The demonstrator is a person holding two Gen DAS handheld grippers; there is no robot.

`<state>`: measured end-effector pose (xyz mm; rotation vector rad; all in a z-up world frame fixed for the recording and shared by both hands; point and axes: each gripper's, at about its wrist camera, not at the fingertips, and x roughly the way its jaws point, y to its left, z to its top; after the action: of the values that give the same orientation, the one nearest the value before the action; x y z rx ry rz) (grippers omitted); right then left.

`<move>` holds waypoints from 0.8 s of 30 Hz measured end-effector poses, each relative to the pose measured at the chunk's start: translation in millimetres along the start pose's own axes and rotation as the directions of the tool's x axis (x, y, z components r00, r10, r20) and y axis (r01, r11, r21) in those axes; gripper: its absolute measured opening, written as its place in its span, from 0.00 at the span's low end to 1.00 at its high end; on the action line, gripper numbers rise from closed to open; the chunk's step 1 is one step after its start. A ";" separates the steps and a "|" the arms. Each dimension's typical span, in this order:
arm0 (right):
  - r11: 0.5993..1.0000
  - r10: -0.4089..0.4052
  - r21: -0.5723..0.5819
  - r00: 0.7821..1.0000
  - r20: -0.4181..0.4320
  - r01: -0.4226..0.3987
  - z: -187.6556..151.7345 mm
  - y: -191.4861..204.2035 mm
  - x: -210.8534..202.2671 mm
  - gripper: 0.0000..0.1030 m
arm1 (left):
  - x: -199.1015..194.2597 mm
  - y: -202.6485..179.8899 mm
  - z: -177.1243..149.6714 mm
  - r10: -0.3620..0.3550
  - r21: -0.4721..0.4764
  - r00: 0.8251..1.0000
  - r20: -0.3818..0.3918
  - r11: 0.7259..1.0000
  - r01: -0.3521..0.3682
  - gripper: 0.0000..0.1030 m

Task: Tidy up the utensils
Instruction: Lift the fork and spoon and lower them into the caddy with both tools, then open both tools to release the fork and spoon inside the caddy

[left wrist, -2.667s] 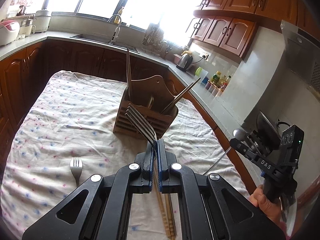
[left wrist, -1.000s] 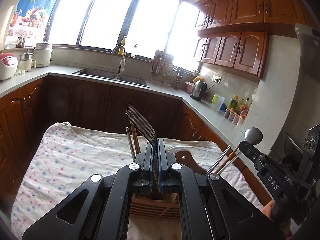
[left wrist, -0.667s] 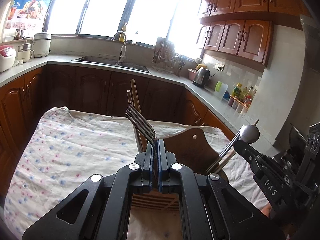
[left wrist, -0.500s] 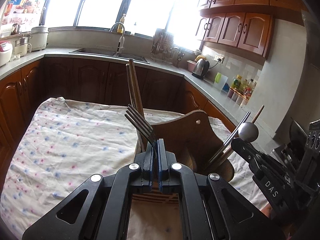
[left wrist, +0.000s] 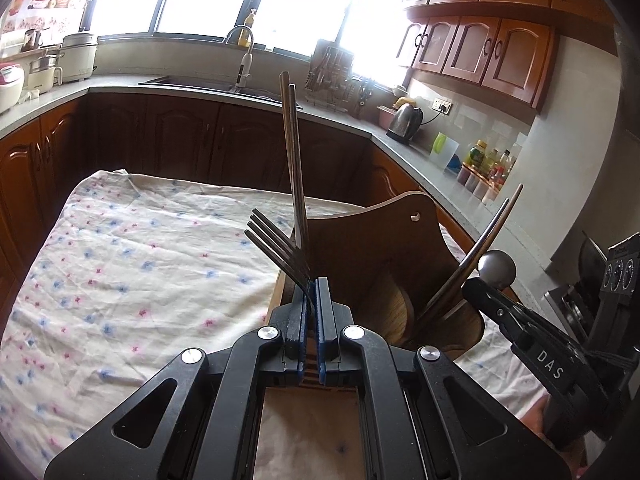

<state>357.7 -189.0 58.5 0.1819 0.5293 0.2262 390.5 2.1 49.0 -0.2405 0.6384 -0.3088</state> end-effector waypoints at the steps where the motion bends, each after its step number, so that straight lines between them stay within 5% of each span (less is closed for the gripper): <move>1: 1.000 0.001 0.002 1.000 -0.002 -0.001 0.2 -0.4 -0.1 0.02 | 0.0 -0.1 0.2 0.000 0.000 1.000 -0.002 1.000 0.000 0.03; 14: 1.000 0.007 0.018 1.000 0.001 -0.007 4.5 -3.8 -13.1 0.12 | -8.0 0.3 -0.1 0.010 -0.020 1.000 -0.026 1.000 -0.010 0.06; 17: 0.999 0.009 0.034 1.000 0.006 -0.009 3.2 -7.3 -18.9 0.36 | -13.9 -1.7 -3.3 0.011 -0.011 1.000 -0.021 1.000 -0.011 0.12; 20: 0.999 0.009 0.047 1.000 0.003 -0.009 0.0 -10.9 -23.6 0.36 | -22.3 -6.3 -6.6 0.039 0.009 0.999 -0.001 0.999 -0.039 0.43; 24: 0.998 0.016 0.068 1.000 -0.002 -0.015 -5.8 -16.1 -29.1 0.39 | -33.9 -4.1 -11.1 0.042 0.010 0.999 0.019 0.999 -0.043 0.46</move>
<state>333.0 -211.4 63.8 0.2522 0.5385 0.2236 357.0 8.9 60.1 -0.2191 0.6225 -0.2687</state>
